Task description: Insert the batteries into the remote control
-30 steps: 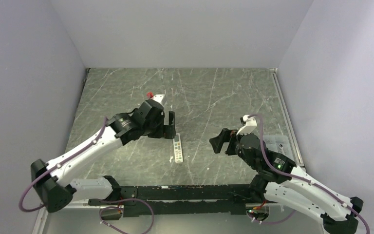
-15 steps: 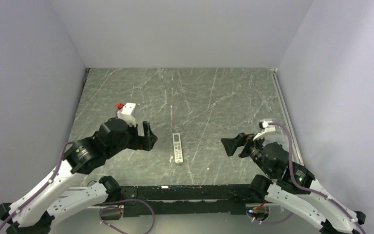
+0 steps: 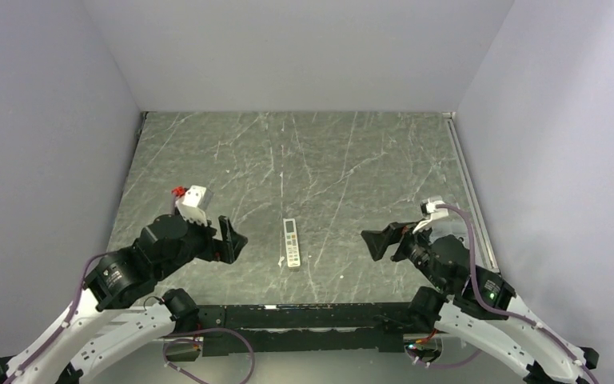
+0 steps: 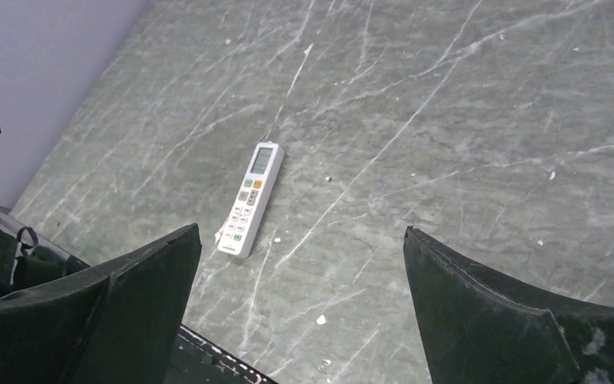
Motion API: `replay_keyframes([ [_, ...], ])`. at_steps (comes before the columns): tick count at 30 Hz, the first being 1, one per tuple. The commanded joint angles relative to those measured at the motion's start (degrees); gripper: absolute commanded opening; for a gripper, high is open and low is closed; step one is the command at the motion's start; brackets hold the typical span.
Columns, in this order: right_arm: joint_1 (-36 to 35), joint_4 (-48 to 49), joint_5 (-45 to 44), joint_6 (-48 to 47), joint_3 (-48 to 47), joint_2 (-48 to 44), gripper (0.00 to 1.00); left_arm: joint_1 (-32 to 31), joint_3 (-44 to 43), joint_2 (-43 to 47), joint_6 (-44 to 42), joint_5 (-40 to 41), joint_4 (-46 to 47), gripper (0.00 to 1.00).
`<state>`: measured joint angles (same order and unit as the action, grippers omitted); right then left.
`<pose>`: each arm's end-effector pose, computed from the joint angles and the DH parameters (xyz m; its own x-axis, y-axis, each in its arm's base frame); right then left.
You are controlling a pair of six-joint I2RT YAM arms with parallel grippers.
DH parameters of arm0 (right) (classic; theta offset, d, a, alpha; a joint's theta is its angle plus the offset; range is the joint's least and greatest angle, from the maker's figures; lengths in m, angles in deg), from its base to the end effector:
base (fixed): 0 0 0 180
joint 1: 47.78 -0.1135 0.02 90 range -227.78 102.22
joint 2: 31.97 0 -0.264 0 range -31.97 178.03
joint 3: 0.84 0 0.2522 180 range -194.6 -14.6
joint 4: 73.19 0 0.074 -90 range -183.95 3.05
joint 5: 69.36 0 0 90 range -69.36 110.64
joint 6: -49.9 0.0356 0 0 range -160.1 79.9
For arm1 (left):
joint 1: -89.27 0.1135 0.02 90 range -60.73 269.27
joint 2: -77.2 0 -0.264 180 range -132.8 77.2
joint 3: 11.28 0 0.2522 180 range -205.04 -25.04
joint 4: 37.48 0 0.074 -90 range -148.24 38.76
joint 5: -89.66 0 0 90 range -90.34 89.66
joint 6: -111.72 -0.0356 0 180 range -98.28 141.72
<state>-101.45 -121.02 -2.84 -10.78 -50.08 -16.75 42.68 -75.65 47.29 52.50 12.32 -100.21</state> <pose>0.0576 0.0543 0.2985 -0.3729 0.2511 -0.8933 -0.3752 0.8397 0.3926 0.0709 -0.0636 0.3363 -0.5745 -0.1193 -0.8098 0.3284 0.8726 -0.3615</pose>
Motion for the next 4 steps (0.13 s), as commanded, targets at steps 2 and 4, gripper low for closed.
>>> replay_keyframes([
  [2,0.0,1.6,1.4,-1.5,-0.4,1.0,1.0,0.1,0.0,0.9,-3.6,-3.5,2.9,0.99],
  [4,0.0,1.9,1.7,-1.6,-0.3,0.5,1.0,0.1,0.0,1.5,-2.8,-1.8,2.4,0.99],
])
